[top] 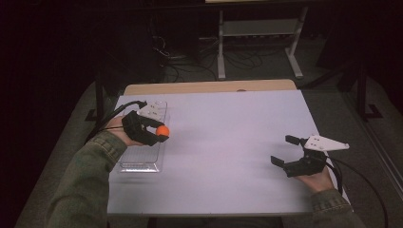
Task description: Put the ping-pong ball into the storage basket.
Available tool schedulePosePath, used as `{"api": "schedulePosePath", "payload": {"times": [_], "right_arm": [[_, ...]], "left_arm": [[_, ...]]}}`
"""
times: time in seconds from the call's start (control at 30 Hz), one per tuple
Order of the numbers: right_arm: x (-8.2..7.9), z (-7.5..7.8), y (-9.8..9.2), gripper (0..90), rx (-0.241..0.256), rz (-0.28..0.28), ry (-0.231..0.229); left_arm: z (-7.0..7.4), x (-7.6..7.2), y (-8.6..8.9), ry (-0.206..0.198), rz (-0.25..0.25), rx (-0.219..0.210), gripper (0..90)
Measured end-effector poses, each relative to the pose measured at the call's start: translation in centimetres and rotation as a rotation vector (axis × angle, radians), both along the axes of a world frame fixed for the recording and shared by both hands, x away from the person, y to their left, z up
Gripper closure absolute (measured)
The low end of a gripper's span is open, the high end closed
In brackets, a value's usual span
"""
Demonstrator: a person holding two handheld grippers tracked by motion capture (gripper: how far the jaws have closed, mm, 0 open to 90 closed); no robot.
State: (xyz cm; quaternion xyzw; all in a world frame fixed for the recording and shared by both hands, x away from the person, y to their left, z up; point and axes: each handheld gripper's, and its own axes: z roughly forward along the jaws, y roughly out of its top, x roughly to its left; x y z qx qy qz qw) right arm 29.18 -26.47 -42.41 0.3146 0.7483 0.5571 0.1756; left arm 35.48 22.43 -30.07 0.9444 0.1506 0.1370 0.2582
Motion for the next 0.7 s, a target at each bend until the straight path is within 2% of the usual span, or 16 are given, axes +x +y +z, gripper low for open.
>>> {"api": "schedulePosePath", "payload": {"times": [0.23,0.7], "right_arm": [[0.0,0.0,0.0,0.0,-0.002,0.0,0.002],[0.0,-0.1,0.1,0.0,-0.004,0.002,0.002]], "left_arm": [[-0.1,-0.1,0.5,0.021,0.008,0.02,50.3],[-0.1,-0.5,1.4,0.034,0.023,0.07,50.3]]}}
